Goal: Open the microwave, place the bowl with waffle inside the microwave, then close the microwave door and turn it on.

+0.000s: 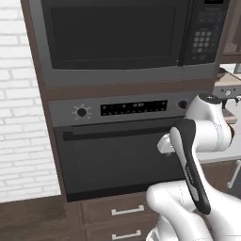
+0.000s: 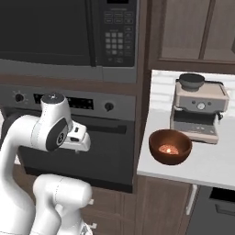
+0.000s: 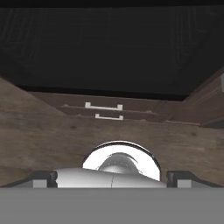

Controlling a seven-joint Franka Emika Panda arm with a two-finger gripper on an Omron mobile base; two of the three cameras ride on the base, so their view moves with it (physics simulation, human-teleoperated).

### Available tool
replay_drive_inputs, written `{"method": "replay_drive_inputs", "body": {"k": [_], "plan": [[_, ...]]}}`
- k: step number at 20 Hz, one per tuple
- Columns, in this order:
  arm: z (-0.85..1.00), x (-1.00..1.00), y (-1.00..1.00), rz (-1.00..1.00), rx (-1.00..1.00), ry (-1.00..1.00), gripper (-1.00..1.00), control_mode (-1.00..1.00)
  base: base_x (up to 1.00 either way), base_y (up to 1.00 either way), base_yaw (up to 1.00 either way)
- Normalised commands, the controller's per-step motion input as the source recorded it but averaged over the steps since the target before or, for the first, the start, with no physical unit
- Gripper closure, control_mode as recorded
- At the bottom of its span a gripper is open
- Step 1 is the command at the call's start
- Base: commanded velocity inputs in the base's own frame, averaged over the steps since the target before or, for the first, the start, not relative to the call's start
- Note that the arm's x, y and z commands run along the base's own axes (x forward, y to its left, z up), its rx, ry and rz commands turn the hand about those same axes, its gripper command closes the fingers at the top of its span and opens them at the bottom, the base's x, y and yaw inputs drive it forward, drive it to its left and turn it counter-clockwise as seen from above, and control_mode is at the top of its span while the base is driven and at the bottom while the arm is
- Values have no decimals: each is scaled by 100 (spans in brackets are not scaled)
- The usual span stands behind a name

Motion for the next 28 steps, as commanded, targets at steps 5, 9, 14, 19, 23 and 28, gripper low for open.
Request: {"method": "replay_drive_inputs", "body": {"k": [5,9,14,19,23,28], "plan": [[0,0,0,0,0,0,-100,100,0,-54,17],[0,0,0,0,0,0,-100,100,0,-72,15],[0,0,0,0,0,0,-100,100,0,-60,17],[0,0,0,0,0,0,-100,100,0,-44,20],[0,0,0,4,0,-1,-100,-100,0,-9,12],[12,0,2,6,-3,-10,-100,-100,0,0,0]]}}
